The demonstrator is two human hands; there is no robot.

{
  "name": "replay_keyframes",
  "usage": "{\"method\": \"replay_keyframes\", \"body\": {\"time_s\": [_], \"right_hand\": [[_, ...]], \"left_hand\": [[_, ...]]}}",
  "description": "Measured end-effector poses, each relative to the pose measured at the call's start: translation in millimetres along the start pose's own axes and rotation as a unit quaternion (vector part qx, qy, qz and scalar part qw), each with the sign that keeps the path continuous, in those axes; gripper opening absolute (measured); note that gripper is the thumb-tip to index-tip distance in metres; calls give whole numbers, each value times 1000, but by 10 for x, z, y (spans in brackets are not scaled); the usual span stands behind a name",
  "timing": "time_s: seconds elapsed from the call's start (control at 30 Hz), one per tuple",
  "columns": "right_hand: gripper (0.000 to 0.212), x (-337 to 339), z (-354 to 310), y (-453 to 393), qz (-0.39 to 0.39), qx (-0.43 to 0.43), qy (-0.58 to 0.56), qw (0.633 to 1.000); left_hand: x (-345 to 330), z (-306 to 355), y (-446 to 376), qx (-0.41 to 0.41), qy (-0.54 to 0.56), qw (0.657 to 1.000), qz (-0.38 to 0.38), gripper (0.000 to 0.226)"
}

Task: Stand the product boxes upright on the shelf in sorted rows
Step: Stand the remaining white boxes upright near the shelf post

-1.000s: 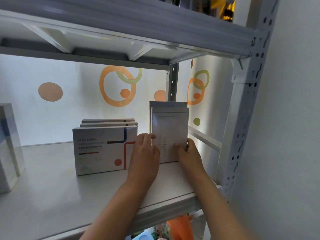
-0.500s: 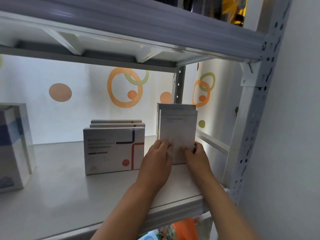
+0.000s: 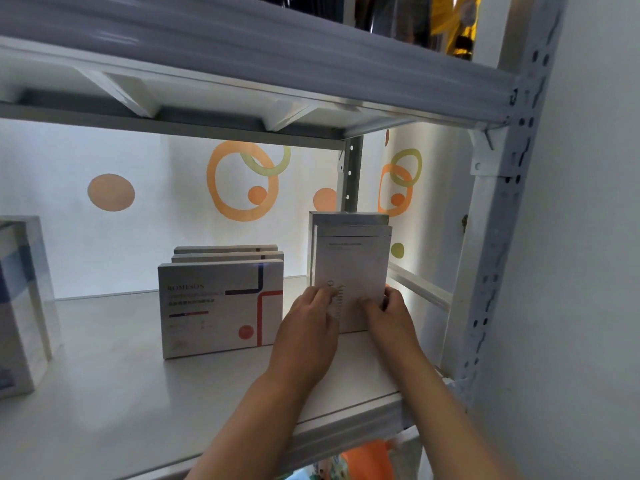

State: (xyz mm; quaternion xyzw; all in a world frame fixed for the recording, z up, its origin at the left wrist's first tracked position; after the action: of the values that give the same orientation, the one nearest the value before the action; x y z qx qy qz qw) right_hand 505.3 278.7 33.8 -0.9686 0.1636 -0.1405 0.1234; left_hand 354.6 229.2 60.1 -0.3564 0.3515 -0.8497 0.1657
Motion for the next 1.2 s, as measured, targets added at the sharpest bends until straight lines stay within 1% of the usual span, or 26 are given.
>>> {"method": "replay_keyframes", "body": {"time_s": [0.17,0.6,0.87,1.03,1.13,1.2], "right_hand": [[37,7,-10,7,1,-4,-10,1000],[36,36,-6,26,7,-11,-20,1000],[38,58,-53,67,8,12,-12,1000],[42,112,-111,120,39,55,17,998],[43,131,-87,89,60,49,20,997],[42,108,-75,62,60,47,32,997]], "left_hand": [[7,30,-7,-1,-1,1000,-4,47],[-36,79,13,-22,-9,1000,-9,46],[-39,111,26,-35,-14,999,-12,46],[-26,146,29,-39,-16,999,-8,46],[-28,133,23,-29,-18,999,-10,46],[-23,122,24,-18,-14,1000,-12,46]]}}
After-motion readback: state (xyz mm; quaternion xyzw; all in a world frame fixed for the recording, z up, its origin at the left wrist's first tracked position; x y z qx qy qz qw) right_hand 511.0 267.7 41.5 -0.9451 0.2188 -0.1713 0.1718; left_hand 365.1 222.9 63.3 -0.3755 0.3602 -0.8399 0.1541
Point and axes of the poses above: each hand's wrist, its own y-axis away from the middle knuckle, its own x-axis out of the back of the hand, z = x × y, the point moved 8 cm from there along -y, towards the middle knuckle, and after that the axes turned 5 degrees about z, right-handed, at the moved point
